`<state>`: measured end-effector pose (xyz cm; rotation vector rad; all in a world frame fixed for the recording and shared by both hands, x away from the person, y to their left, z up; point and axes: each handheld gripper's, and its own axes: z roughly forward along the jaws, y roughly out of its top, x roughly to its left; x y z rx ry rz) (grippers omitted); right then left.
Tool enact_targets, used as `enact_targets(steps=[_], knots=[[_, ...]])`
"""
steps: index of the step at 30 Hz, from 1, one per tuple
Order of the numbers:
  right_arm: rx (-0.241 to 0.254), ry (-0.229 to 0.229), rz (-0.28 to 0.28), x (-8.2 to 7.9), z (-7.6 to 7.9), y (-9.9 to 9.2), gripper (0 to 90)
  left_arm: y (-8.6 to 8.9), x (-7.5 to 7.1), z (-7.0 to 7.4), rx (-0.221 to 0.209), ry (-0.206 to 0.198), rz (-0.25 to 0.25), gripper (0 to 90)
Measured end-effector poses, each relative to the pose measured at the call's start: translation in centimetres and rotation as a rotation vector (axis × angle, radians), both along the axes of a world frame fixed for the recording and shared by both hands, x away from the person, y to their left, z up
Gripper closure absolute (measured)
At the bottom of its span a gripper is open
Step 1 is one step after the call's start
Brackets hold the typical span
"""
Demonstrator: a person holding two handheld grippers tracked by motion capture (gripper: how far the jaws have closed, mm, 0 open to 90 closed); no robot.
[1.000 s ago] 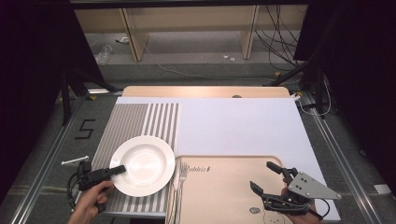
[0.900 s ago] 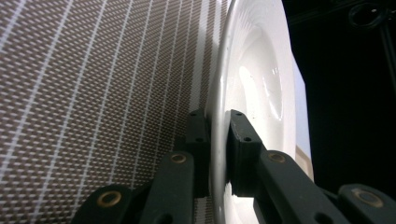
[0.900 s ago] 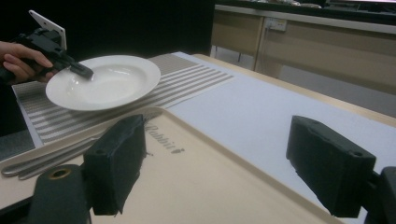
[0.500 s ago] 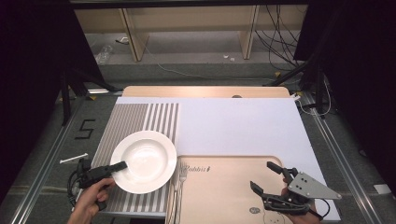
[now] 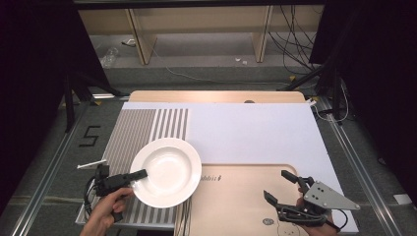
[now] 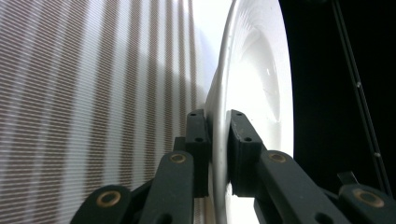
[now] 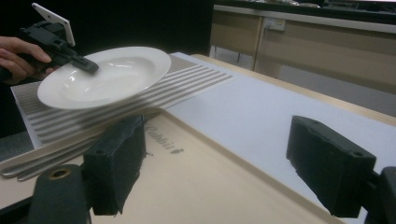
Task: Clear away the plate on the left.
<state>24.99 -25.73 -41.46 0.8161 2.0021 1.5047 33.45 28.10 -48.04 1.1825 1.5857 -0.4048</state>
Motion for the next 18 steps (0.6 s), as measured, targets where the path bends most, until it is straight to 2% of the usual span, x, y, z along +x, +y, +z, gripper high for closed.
enact_targets(steps=[5,7,12,18], knots=[[0.003,-0.003,0.0,0.0,0.0,0.0,20.6,-2.0,0.3,-0.3,-0.022,0.016,-0.045,80.3],[0.001,0.001,-0.002,0.0,0.0,0.0,20.5,-2.6,0.3,-0.2,-0.007,0.014,-0.068,80.2],[0.001,0.0,-0.003,0.0,0.0,0.0,20.5,-3.9,0.4,-0.2,-0.012,0.019,-0.102,80.2],[-0.001,-0.001,-0.003,0.0,0.0,0.0,20.5,-5.6,0.6,0.1,0.005,0.008,-0.161,80.1]])
